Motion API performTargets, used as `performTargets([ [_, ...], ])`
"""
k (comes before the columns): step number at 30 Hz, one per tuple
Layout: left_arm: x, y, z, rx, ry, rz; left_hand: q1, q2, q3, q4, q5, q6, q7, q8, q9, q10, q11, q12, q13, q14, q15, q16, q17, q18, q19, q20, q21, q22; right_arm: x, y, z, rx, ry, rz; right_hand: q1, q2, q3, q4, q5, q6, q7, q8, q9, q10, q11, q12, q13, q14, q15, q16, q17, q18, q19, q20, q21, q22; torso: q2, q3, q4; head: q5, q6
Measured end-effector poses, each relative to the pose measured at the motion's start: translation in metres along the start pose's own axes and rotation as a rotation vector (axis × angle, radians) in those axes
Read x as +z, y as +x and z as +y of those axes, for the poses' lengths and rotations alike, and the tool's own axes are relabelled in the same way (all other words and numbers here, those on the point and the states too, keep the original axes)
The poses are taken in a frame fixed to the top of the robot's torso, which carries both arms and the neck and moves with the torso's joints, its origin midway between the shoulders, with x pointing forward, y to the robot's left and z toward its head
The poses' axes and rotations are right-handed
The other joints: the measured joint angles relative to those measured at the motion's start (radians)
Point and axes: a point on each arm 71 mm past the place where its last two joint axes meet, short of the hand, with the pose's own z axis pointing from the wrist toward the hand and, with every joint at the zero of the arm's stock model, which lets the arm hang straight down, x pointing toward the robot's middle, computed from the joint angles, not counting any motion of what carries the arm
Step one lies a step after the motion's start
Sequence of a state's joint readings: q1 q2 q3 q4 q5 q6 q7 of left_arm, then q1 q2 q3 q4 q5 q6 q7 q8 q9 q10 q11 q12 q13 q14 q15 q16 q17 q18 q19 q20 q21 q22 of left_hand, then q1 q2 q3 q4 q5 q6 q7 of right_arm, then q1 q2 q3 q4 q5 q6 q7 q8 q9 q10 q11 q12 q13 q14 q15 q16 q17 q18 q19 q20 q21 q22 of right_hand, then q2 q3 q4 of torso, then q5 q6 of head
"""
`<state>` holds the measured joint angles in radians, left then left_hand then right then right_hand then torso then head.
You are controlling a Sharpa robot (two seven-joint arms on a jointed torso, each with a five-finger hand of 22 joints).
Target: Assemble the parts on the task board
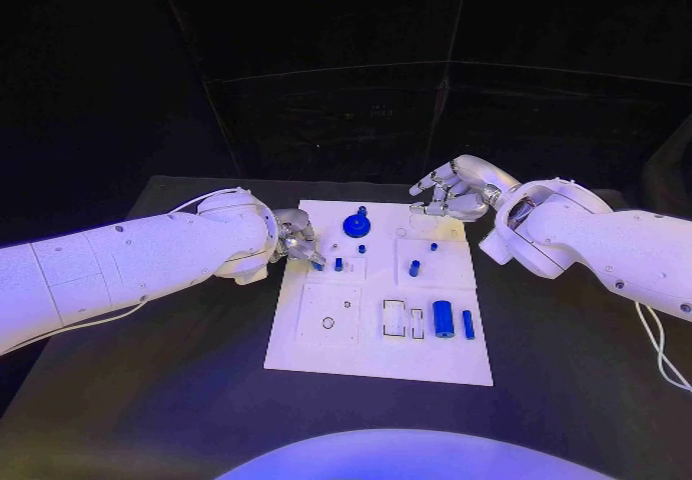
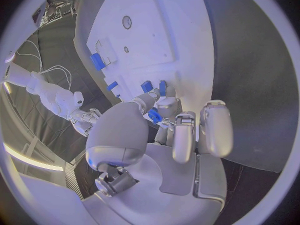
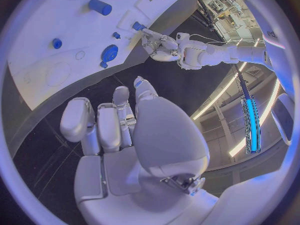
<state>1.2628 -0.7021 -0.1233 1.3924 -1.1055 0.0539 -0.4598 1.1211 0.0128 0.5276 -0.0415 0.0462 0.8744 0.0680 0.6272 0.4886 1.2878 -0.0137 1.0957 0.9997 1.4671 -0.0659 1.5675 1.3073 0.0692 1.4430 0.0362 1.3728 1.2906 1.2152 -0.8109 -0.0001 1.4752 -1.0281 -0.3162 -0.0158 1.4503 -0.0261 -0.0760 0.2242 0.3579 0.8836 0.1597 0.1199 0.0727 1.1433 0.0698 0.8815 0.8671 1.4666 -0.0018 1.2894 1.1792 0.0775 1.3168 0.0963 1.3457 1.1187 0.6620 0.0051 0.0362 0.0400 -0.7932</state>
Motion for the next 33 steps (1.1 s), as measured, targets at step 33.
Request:
performTargets([
  [33, -0.006, 0.005, 0.0063, -0.033, 0.019, -0.05, -0.007, -0.004, 0.015, 0.002, 0.0, 0.001, -0.001, 0.008, 0.001, 0.006, 0.001, 0.0, 0.006, 0.0, 0.0, 0.0, 0.0, 0.0, 0.004, 0.003, 0.008, 0.009, 0.0002, 0.0001, -0.0001, 0.0, -0.001, 0.0, 0.0, 0.0, 0.0, 0.0, 0.0, 0.0, 0.0, 0.0, 0.0, 0.0, 0.0, 0.0, -0.002, 0.0, 0.0, 0.0, 0.0, 0.0, -0.004, 0.004, -0.004, -0.002, 0.0, -0.0004, -0.0002, -0.001, -0.002],
])
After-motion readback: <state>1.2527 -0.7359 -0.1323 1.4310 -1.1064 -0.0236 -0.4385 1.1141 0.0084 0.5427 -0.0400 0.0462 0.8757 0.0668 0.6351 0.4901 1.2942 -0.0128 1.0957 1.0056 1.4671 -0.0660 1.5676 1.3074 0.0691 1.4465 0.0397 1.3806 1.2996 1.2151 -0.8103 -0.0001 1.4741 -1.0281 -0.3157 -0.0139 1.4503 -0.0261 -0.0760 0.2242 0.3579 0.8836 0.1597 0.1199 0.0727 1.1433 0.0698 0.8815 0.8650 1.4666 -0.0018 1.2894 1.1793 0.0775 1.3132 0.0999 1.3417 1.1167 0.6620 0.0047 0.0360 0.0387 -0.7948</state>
